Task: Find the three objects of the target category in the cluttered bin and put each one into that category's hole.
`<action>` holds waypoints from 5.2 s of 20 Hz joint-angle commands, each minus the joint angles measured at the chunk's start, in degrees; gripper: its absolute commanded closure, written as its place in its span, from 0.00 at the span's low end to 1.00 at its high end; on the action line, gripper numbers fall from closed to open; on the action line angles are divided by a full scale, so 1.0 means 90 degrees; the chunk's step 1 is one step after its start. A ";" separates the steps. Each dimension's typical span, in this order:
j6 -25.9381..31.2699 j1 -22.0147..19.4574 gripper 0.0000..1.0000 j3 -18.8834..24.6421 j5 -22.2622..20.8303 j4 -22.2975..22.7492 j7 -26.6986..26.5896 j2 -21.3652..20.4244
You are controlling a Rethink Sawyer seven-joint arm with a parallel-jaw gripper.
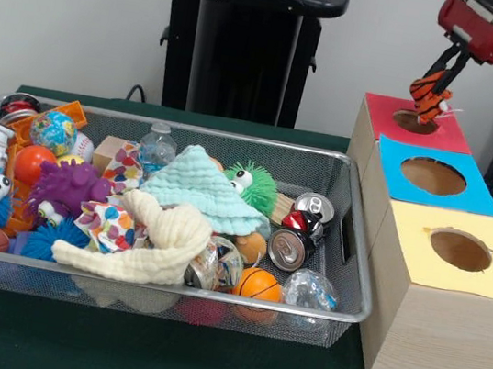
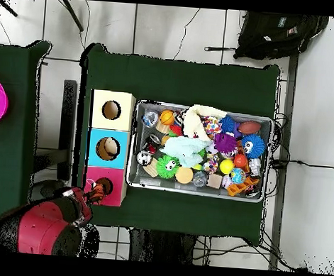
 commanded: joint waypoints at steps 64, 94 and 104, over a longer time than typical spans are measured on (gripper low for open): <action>0.0566 -0.0055 1.00 0.0212 0.0963 -0.1134 0.2932 0.1288; -0.0267 -0.0176 0.00 0.0658 0.1582 -0.1089 0.2545 0.1481; -0.0358 -0.0201 0.00 0.0656 0.1434 -0.0723 0.2249 0.1111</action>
